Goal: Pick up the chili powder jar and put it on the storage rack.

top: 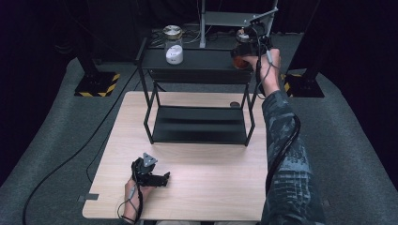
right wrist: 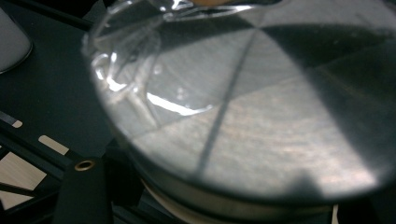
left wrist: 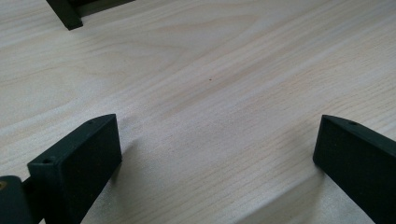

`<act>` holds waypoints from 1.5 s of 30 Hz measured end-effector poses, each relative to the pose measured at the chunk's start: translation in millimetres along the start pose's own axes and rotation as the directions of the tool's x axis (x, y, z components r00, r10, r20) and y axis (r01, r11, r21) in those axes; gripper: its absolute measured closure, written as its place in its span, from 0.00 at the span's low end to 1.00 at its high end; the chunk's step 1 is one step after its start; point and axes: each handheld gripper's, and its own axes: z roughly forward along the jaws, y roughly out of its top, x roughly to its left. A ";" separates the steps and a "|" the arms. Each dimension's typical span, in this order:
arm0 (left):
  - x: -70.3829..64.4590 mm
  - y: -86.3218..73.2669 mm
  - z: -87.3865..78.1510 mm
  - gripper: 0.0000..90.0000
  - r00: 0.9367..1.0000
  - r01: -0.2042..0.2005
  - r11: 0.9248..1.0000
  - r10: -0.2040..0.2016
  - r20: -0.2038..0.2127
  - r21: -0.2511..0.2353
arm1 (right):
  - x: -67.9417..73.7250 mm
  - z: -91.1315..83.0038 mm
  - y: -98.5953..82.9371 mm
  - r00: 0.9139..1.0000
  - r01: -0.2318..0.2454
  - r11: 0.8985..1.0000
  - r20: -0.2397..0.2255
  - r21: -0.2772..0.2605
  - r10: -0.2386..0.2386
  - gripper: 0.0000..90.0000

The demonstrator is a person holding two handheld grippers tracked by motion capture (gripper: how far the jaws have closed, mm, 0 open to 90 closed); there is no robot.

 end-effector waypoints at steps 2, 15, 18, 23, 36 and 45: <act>0.0 0.0 0.0 0.01 1.000 0.000 1.000 0.000 0.000 0.000 | 0.1 0.0 -0.1 1.000 -0.004 1.000 0.001 0.000 0.004 0.34; 0.0 0.0 0.0 0.01 1.000 0.001 1.000 -0.001 0.000 0.000 | 2.6 -7.6 4.7 1.000 -0.013 0.998 -0.012 0.058 0.014 0.03; 0.0 0.0 0.0 0.01 1.000 0.001 1.000 -0.001 0.000 0.000 | 2.5 -15.9 0.9 1.000 0.007 0.999 -0.030 0.054 -0.005 0.00; -0.1 0.1 0.0 0.01 1.000 0.000 1.000 0.000 0.000 0.000 | 6.1 -33.2 -8.9 0.999 0.034 0.998 -0.028 0.047 -0.033 0.00; -0.2 -0.4 0.2 0.00 1.000 0.001 1.000 -0.001 -0.001 -0.002 | -6.2 -63.2 -78.6 0.987 0.111 0.993 -0.118 0.029 -0.106 0.00; -0.2 -0.3 0.2 0.00 1.000 0.001 1.000 -0.001 -0.001 -0.002 | -9.8 -57.4 -153.9 0.979 0.153 0.987 -0.147 0.050 -0.144 0.00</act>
